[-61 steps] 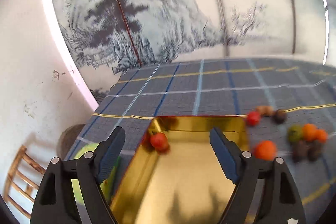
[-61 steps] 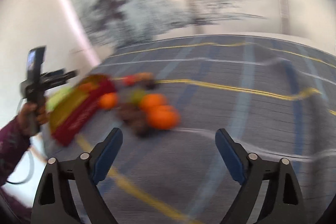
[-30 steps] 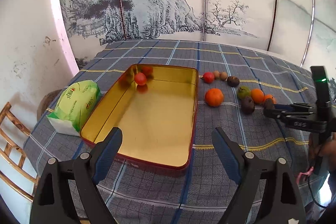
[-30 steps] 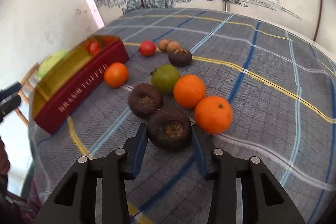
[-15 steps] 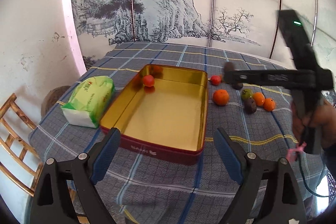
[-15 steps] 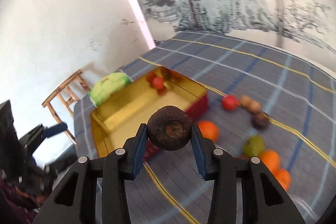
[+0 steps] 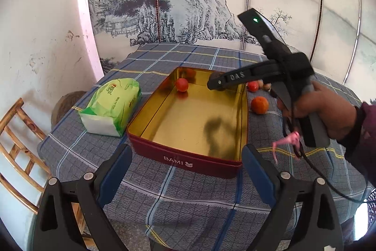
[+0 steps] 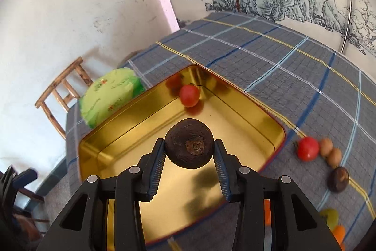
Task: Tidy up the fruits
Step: 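Carry the brown fruit with the right gripper into the tin and release, then grasp the large orange with the right gripper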
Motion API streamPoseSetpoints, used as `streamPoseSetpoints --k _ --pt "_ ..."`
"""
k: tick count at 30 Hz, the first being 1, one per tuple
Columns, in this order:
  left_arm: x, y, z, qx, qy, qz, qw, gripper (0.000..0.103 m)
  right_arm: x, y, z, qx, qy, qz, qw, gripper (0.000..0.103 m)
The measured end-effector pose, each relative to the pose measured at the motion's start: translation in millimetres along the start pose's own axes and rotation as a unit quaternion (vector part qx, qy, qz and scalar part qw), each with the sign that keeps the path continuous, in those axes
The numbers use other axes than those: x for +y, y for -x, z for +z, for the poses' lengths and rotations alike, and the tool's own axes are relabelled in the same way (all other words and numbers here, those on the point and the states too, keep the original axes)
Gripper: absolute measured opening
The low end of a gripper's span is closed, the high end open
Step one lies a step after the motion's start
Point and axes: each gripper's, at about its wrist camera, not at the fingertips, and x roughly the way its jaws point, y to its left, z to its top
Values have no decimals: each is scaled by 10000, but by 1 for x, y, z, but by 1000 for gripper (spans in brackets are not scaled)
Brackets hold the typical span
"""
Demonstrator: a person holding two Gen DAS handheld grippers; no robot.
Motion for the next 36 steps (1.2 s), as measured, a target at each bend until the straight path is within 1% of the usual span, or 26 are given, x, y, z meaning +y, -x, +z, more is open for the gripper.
streamPoseSetpoints --k 7,19,22,28,32,34,36 --pt "4 -7 -5 153 69 8 9999 93 -10 -22 21 142 -56 -268 9995 43" --pt "1 -10 -11 281 27 21 9996 93 -18 -46 40 239 -370 -426 9981 43" --pt "0 -11 -12 304 20 26 9995 93 -24 -42 45 89 -625 -269 9976 43" --pt "-3 -14 -13 372 26 20 9993 94 -27 -24 50 -221 -750 -142 9968 44" --pt "-6 -16 -14 430 -5 37 9991 95 -31 -5 45 -470 -912 31 9947 45" --pt "-7 -17 -15 448 -19 38 9990 95 -31 4 40 -578 -970 111 9935 50" --pt "-8 -17 -15 461 -25 42 9989 95 -32 15 32 -695 -1002 203 9923 52"
